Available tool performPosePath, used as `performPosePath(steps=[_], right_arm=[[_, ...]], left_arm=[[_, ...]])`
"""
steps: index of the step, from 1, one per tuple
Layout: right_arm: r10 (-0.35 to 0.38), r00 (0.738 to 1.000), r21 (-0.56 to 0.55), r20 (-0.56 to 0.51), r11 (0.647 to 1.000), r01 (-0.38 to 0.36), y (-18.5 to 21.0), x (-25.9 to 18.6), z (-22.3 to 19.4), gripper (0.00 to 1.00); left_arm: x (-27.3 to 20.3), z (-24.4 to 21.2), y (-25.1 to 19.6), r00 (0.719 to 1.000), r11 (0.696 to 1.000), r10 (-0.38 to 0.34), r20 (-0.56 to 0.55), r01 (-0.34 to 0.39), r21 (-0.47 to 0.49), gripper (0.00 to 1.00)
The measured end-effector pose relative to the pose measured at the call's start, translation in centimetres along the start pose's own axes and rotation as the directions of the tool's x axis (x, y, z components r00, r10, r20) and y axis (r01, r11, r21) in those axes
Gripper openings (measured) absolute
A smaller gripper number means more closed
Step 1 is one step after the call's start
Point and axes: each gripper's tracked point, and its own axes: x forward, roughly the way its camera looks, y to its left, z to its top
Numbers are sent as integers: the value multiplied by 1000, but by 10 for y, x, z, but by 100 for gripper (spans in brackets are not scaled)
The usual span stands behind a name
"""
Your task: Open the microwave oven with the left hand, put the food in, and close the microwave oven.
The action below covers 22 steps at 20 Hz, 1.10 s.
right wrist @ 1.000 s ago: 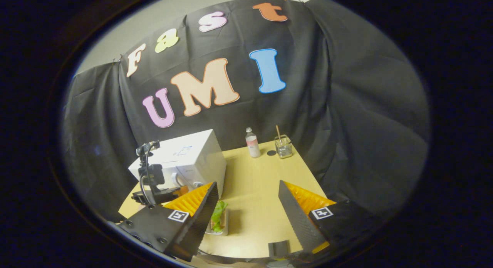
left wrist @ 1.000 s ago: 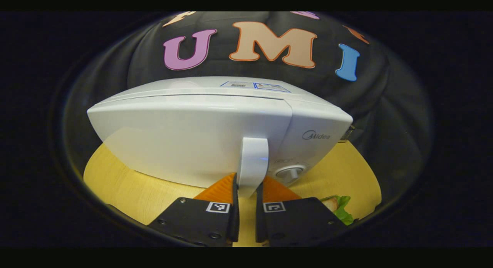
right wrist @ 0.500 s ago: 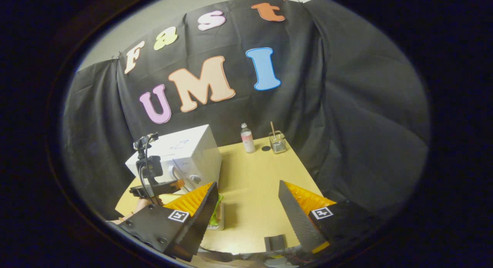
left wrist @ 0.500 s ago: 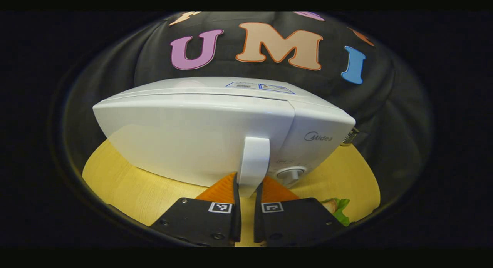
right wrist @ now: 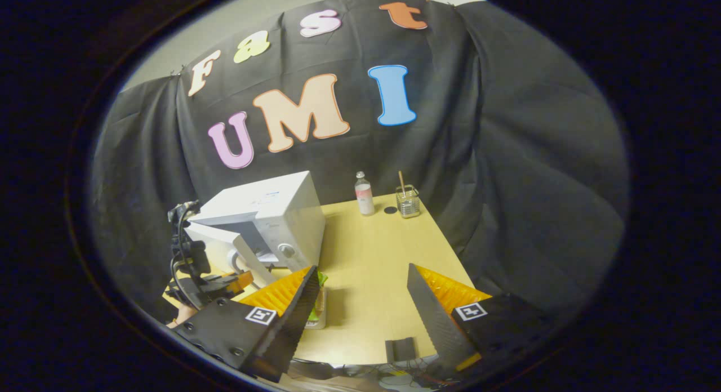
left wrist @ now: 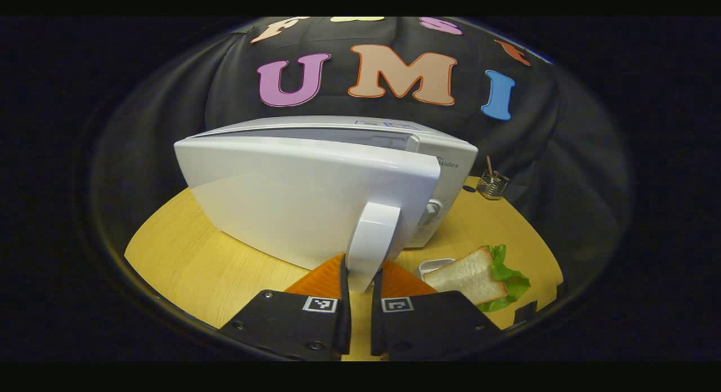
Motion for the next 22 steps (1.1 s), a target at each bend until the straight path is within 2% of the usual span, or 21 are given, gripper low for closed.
performPosePath(steps=[2,3,4,5,6,7,8,9,10,12,15,16,17,18,21,22], right_arm=[[18,1000,-20,-9,1000,-18,5,-3,-4,92],[28,1000,-26,-10,999,-28,9,-6,-4,92],[39,999,-28,-11,999,-40,12,-8,-6,92],[47,999,-30,-12,998,-47,16,-9,-8,98],[50,999,-33,-14,998,-50,18,-10,-10,98],[49,999,-36,-17,998,-50,19,-10,-13,98],[48,999,-36,-21,998,-49,21,-12,-15,98],[46,999,-36,-20,998,-47,24,-15,-16,99],[43,999,-34,-18,998,-44,26,-17,-16,99],[37,999,-34,-15,999,-38,33,-21,-19,99],[17,1000,-48,-4,999,-18,42,-29,-21,99],[10,1000,-51,4,999,-9,47,-33,-21,92],[2,1000,-50,10,999,-2,53,-36,-22,92],[-7,1000,-49,13,999,8,58,-40,-24,92],[-32,999,-26,10,999,32,79,-55,-32,92],[-35,999,-14,10,999,35,86,-60,-34,92]], left_arm=[[-16,-8,10,1000,1000,14,-2,-14,5,18],[-23,-13,15,1000,1000,22,-4,-22,3,12],[-29,-16,20,1000,1000,29,-4,-29,2,16],[-33,-19,24,999,999,35,-3,-35,2,16],[-39,-21,29,999,999,41,-1,-41,1,16],[-43,-25,33,999,999,46,-2,-46,-1,20],[-49,-28,38,999,999,49,-5,-49,0,20],[-54,-30,42,999,999,51,-6,-51,-1,14],[-59,-33,48,999,999,54,-8,-54,-4,19],[-68,-38,57,998,998,53,-15,-53,-26,18],[-81,-46,73,999,995,32,-22,-34,-97,28],[-86,-48,79,999,993,21,-24,-24,-115,29],[-89,-50,83,999,992,15,-28,-18,-126,34],[-94,-53,90,999,991,14,-34,-18,-129,32],[-109,-60,119,999,991,16,-51,-23,-134,48],[-116,-63,131,998,989,26,-58,-34,-143,57]])
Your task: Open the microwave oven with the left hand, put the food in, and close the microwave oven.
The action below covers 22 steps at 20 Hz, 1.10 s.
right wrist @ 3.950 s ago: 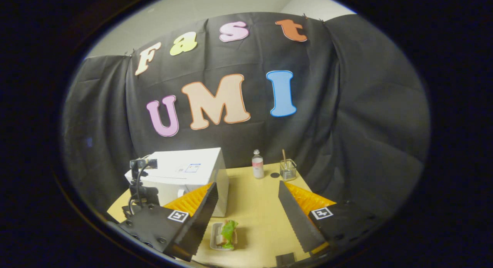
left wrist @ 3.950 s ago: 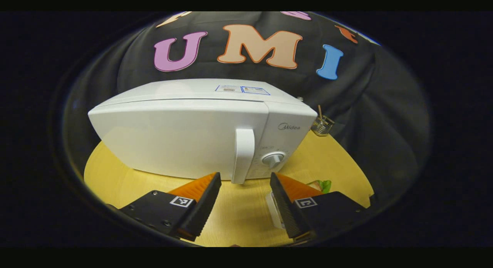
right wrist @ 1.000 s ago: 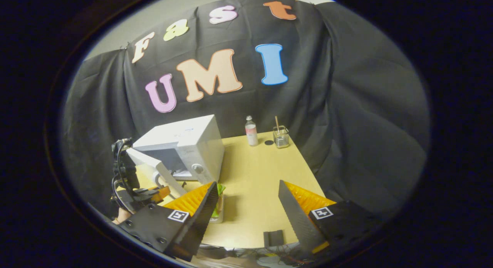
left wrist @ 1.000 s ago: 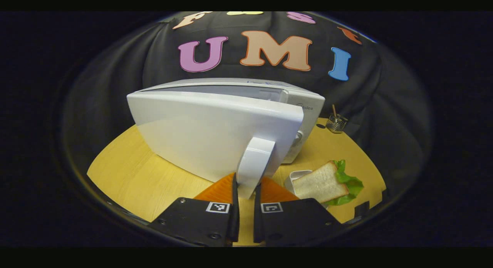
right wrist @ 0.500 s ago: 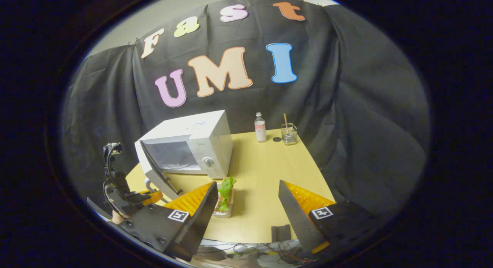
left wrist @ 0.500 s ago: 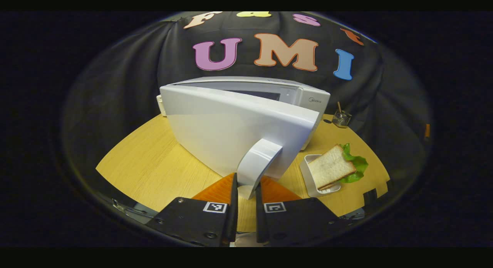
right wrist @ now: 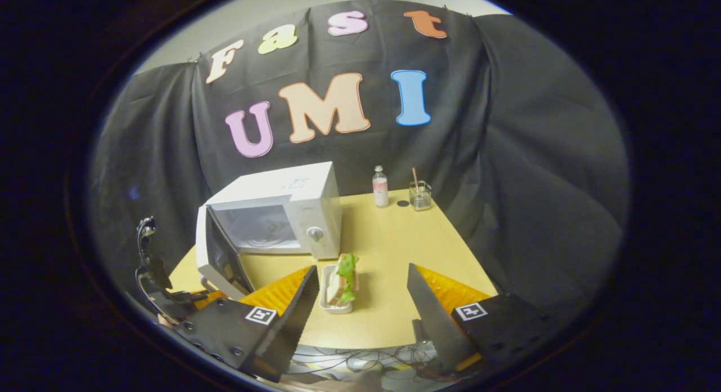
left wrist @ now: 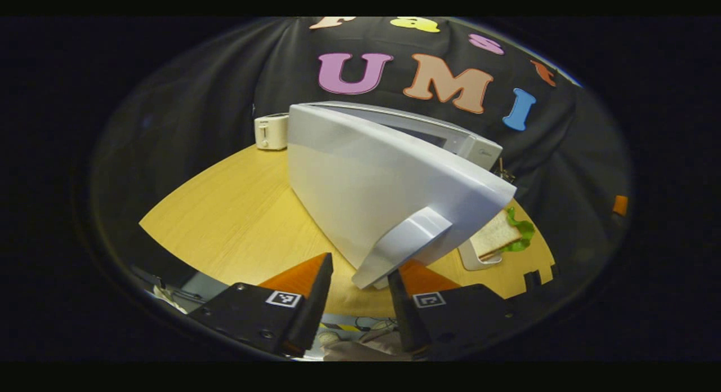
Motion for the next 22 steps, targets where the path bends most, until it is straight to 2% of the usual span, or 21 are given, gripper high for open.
performPosePath(steps=[2,3,4,6,11,12,15,18,21,22], right_arm=[[-7,1000,16,-2,1000,7,15,-12,-5,92],[-16,1000,15,2,1000,16,21,-18,-7,92],[-24,1000,14,3,1000,24,26,-23,-10,92],[-31,1000,16,2,999,31,37,-31,-17,92],[8,1000,16,-16,1000,-8,76,-43,-32,92],[16,1000,12,-16,1000,-16,82,-45,-33,99],[30,999,5,-26,1000,-30,98,-46,-38,99],[47,998,22,-40,999,-47,111,-49,-43,99],[36,998,14,-49,999,-35,110,-50,-48,99],[29,998,8,-57,1000,-29,109,-50,-50,92]], left_arm=[[-14,-2,24,1000,999,2,-4,-2,-39,72],[-20,-3,39,1000,998,15,-3,-15,-65,74],[-27,-2,53,1000,996,23,-4,-23,-90,82],[-38,0,79,999,991,50,5,-49,-128,90],[-66,4,143,986,981,157,51,-149,-123,93],[-71,4,152,985,979,166,53,-158,-132,93],[-86,5,179,973,968,219,76,-207,-141,98],[-107,13,212,945,948,307,109,-295,-116,98],[-139,28,241,899,915,402,174,-388,-106,98],[-150,33,246,885,907,420,199,-408,-103,98]])
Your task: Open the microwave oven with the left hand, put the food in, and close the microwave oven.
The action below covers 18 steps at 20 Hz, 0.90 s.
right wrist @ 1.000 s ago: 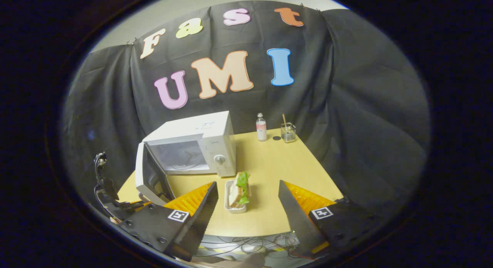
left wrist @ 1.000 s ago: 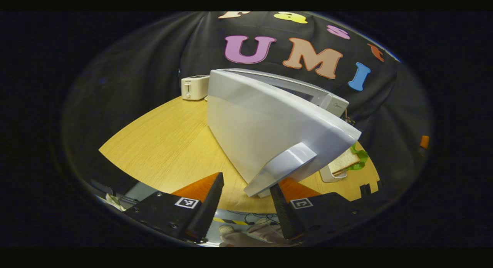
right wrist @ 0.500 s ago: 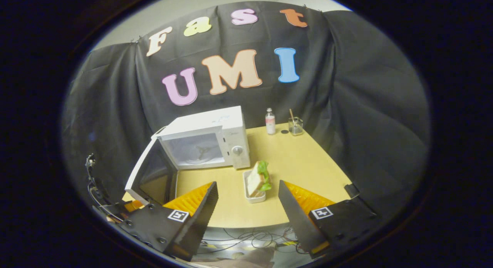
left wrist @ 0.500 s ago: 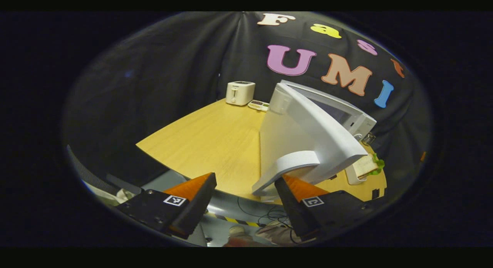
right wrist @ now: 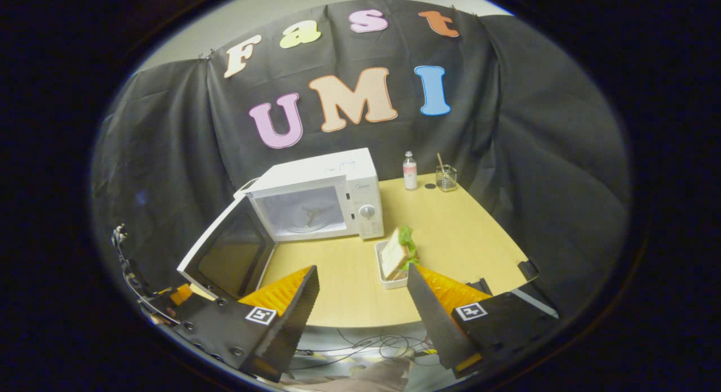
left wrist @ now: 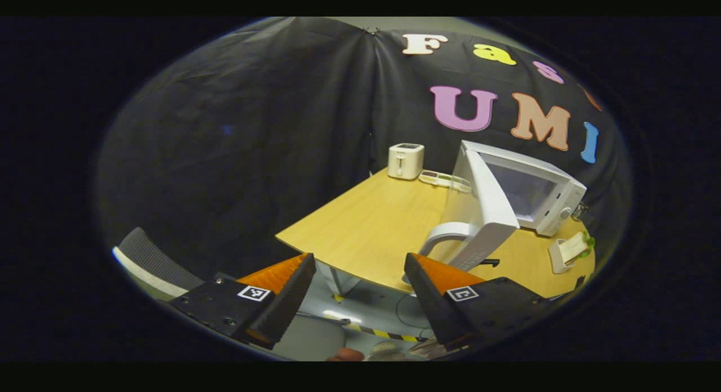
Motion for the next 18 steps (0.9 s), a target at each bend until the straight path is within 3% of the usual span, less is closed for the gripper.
performPosePath(steps=[2,3,4,5,7,8,9,10,14,15,18], right_arm=[[-10,1000,-6,-14,1000,10,-5,2,-3,92],[-13,1000,-5,-27,1000,13,-7,4,-4,99],[-19,999,-2,-42,1000,19,-10,7,-6,99],[-22,997,5,-68,1000,23,-15,12,-9,92],[-16,989,25,-147,999,20,-19,26,-18,92],[-15,983,28,-183,999,20,-23,35,-20,99],[-16,977,27,-212,999,22,-26,44,-21,99],[-18,969,25,-245,999,25,-32,55,-22,96],[31,939,73,-343,997,-6,-51,97,-22,100],[34,929,78,-368,997,-6,-57,111,-20,99],[63,871,124,-487,992,-2,-68,147,-23,99]], left_arm=[[-14,15,6,999,1000,24,49,-24,14,98],[-21,23,7,997,999,33,72,-34,19,98],[-28,29,6,995,999,42,87,-44,14,97],[-34,32,1,995,999,41,93,-41,3,97],[-46,33,-18,996,1000,16,88,-13,-27,95],[-49,33,-25,996,999,12,84,-9,-37,95],[-50,32,-29,997,999,19,76,-16,-50,97],[-52,32,-31,997,997,37,68,-32,-67,97],[-59,48,-23,982,983,162,94,-152,-101,94],[-60,51,-21,977,979,191,95,-182,-96,97],[-59,68,-21,959,962,262,103,-252,-105,94]])
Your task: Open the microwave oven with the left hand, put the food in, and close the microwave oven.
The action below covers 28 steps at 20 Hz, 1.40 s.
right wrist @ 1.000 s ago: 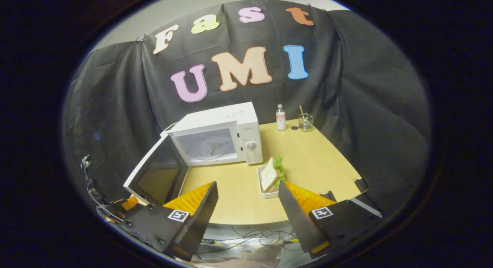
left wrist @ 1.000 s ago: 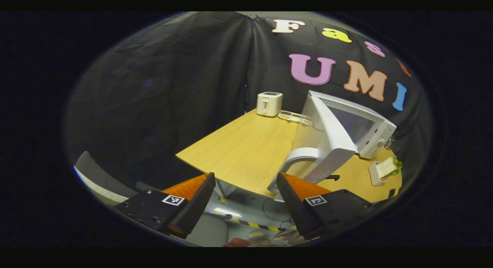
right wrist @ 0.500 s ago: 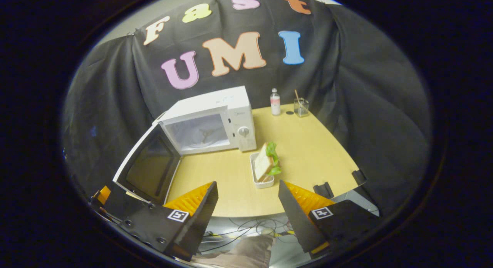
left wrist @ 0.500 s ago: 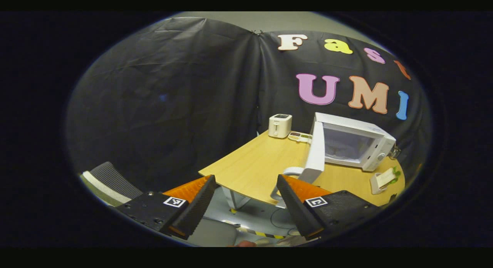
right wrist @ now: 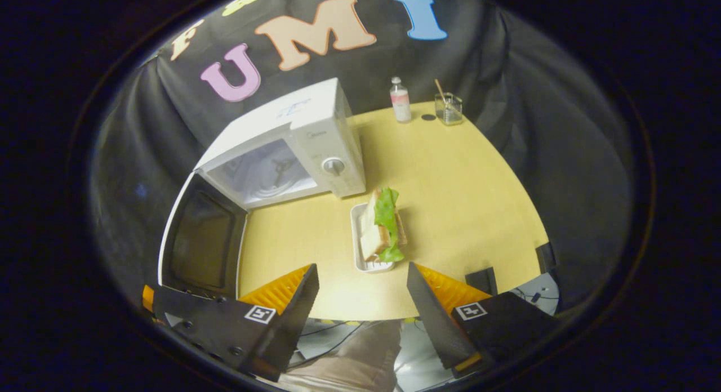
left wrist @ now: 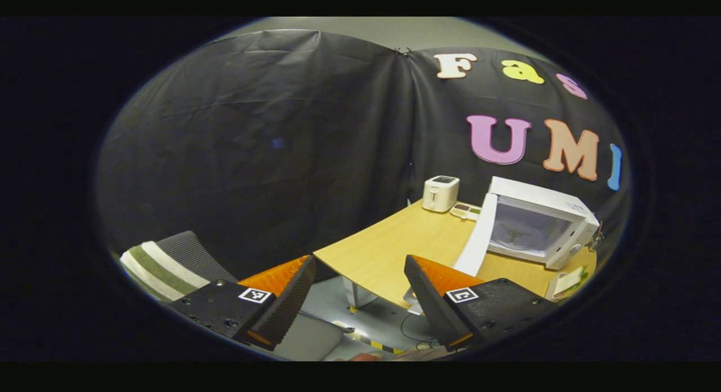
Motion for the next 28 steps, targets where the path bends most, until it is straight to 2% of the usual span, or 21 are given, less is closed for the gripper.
performPosePath(steps=[1,2,3,5,8,13,14,15,16,17,18,19,20,21,24,26,28], right_arm=[[11,999,19,-45,1000,-10,-3,11,5,99],[25,997,32,-77,999,-22,-6,21,12,93],[39,994,43,-100,998,-35,-8,32,20,98],[64,987,54,-147,997,-57,-11,53,28,98],[57,977,14,-206,998,-55,-20,83,36,98],[90,935,-68,-342,990,-120,-23,113,26,98],[108,928,-65,-356,988,-140,-20,115,26,89],[124,922,-62,-366,986,-157,-17,119,25,89],[135,918,-66,-372,983,-171,-15,122,24,98],[139,915,-73,-379,981,-179,-14,125,23,98],[142,910,-75,-389,980,-184,-14,128,21,98],[142,906,-74,-398,980,-186,-14,130,19,89],[147,902,-73,-405,979,-192,-13,132,20,88],[148,899,-74,-413,978,-195,-14,134,20,98],[144,898,-77,-416,978,-193,-20,138,20,96],[149,896,-76,-419,977,-198,-21,142,19,71],[168,889,-69,-427,974,-217,-18,144,16,71]], left_arm=[[1,5,-3,1000,1000,21,9,-21,-2,94],[2,11,-7,999,999,42,20,-42,-7,94],[3,19,-12,998,998,55,40,-54,-11,94],[5,31,-24,994,997,79,71,-79,-3,96],[3,49,-46,989,995,98,112,-99,1,96],[2,64,-79,984,995,103,143,-103,-3,94],[1,68,-86,985,995,100,143,-99,-13,96],[1,70,-91,985,996,92,147,-89,-26,96],[0,73,-97,985,996,86,148,-81,-39,94],[3,73,-100,985,996,83,149,-76,-48,96],[4,76,-103,985,996,81,153,-74,-51,94],[6,78,-105,984,996,82,157,-76,-48,94],[7,80,-107,984,996,83,159,-77,-43,93],[9,80,-109,983,996,83,163,-78,-40,93],[13,79,-119,986,997,70,154,-64,-45,93],[17,80,-125,987,997,58,149,-51,-50,94],[20,75,-130,990,997,49,130,-42,-59,93]])
